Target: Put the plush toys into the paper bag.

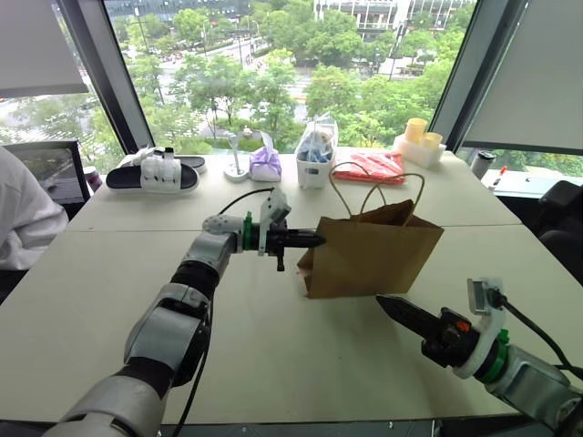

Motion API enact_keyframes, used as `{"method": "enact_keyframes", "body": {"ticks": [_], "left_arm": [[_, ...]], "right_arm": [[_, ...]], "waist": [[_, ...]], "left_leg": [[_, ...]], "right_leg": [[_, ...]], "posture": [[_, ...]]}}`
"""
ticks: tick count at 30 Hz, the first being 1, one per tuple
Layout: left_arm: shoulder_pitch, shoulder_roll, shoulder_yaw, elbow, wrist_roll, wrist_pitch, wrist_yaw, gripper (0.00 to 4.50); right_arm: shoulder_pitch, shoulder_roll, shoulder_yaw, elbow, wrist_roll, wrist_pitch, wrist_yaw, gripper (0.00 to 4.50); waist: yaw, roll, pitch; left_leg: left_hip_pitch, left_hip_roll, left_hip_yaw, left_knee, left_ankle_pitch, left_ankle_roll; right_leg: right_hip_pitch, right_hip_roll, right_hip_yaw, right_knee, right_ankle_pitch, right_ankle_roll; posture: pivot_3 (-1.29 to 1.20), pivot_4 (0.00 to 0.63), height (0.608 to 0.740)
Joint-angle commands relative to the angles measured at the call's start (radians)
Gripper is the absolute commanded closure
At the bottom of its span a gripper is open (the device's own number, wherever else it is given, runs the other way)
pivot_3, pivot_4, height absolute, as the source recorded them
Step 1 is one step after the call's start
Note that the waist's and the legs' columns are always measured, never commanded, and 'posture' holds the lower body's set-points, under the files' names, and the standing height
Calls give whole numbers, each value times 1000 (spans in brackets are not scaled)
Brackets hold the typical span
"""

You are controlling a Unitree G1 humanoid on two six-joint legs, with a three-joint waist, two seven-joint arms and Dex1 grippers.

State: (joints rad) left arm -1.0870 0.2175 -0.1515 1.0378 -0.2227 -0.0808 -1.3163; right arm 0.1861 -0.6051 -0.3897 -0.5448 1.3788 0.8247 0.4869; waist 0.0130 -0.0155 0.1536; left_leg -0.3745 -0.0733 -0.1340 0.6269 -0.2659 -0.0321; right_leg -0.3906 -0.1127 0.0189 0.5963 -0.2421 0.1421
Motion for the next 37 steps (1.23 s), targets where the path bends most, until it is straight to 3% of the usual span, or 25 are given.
{"method": "enact_keyframes", "body": {"ticks": [1, 9, 12, 14, 21, 24, 27, 31, 37], "left_arm": [[-54, -10, 30, 49, 37, -117, 25, 3912], [-36, -3, 59, 33, 56, -185, 35, 129], [4, 32, 72, -56, 46, -144, 36, 129], [96, 84, 100, -229, 11, -59, 52, 129], [622, 287, 205, -1071, -182, 463, 222, 129], [840, 331, 279, -1312, -268, 636, 333, 129], [1001, 326, 322, -1459, -310, 724, 438, 129], [1147, 216, 348, -1635, -388, 825, 638, 129], [1224, 129, 333, -1738, -402, 846, 804, 129]], "right_arm": [[4, 5, -7, -31, -4, -29, -1, 4500], [-16, -11, 29, 3, -34, -25, 21, 4500], [-15, -23, 39, 7, -50, -18, 35, 4500], [-11, -32, 27, 14, -58, -20, 41, 4500], [109, -144, -131, 20, -46, 8, 121, 4500], [160, -219, -208, 47, -73, 22, 189, 4500], [162, -270, -229, 94, -120, 23, 245, 4500], [131, -315, -189, 163, -228, 1, 311, 4500], [93, -281, -134, 197, -289, -3, 346, 4500]], "waist": [[0, -1, 1], [-1, -2, 1], [-3, -1, 1], [-8, -1, 0], [-22, 1, 0], [-6, 1, 0], [2, 1, 0], [11, 0, 0], [27, 1, -1]], "left_leg": [[0, 0, 0, 0, 0, 0], [0, 0, 0, 0, 0, 0], [0, 0, 0, 0, 0, 0], [1, 0, 0, -1, 0, 0], [1, 3, -4, -5, 0, 0], [2, 3, -4, -4, 0, 0], [3, 3, -2, -3, 0, 0], [2, 3, -2, 1, 0, 0], [1, 3, 3, 1, 0, 0]], "right_leg": [[0, 0, 0, 0, 0, 0], [0, 0, 0, 1, 0, 0], [0, 0, 0, 1, 0, 0], [-1, 0, 0, 1, 0, 0], [-4, 0, 3, 2, 0, 0], [-1, -2, 3, 0, 0, 0], [2, -3, 3, -1, -2, -5], [3, -3, 3, -2, -3, -5], [2, -3, 3, -1, -3, -5]], "posture": [[0, 150, 740], [0, 150, 740], [0, 150, 740], [0, 150, 740], [0, 150, 740], [0, 150, 740], [0, 150, 740], [0, 150, 740], [0, 150, 740]]}}
